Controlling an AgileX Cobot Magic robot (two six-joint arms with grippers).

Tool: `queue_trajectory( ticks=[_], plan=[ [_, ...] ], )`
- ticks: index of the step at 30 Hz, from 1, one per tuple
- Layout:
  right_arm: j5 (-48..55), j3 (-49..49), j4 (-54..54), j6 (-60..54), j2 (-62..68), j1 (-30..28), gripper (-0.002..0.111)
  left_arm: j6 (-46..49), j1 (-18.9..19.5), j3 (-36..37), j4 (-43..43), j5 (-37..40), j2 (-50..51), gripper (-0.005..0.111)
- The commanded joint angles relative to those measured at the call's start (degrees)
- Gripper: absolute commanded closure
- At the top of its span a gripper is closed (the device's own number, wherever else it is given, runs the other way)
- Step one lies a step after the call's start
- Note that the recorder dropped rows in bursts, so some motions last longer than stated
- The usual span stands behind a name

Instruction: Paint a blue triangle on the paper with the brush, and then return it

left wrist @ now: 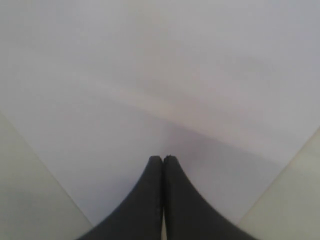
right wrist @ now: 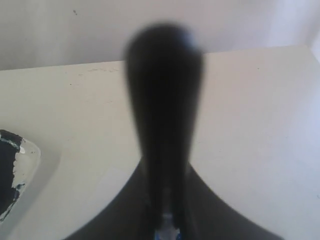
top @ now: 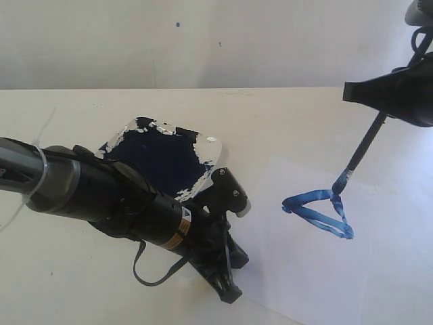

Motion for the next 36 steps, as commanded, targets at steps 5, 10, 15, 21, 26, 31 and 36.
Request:
queue_trajectory(
  ticks=[5, 10, 15, 21, 26, 31, 36],
  plan=[
    [1.02, -3.0, -12.5, 13.02, 5.37, -0.2, 0.108, 0.15, -0.25, -0.24, 0.61, 0.01, -0.08, 0.107],
    [1.59, -3.08, -12.49, 13.82, 7.36, -0.2, 0.108, 0.15, -0.25, -0.24, 0.61, 0.01, -0.08, 0.107],
    [2.41, -3.12, -13.64, 13.88, 8.17, -0.2, 0.108, 0.15, -0.25, -0.24, 0.61, 0.01, -0.08, 0.107],
    [2.97, -3.22, -15.36, 18.17, 9.65, -0.2, 0.108, 0.15, -0.25, -0.24, 0.61, 0.01, -0.08, 0.107],
    [4.62, -3.22, -12.44, 18.06, 9.31, -0.2, 0.108, 0.15, -0.25, -0.24, 0.61, 0.01, -0.08, 0.107],
    [5.11, -3.08, -6.3, 13.15, 9.07, -0.2, 0.108, 0.15, -0.25, -0.24, 0.61, 0.01, -0.08, 0.107],
    [7.53, -3.01, -1.29, 8.62, 7.83, -0.2, 0.108, 0.15, -0.25, -0.24, 0.61, 0.01, -0.08, 0.107]
  ],
)
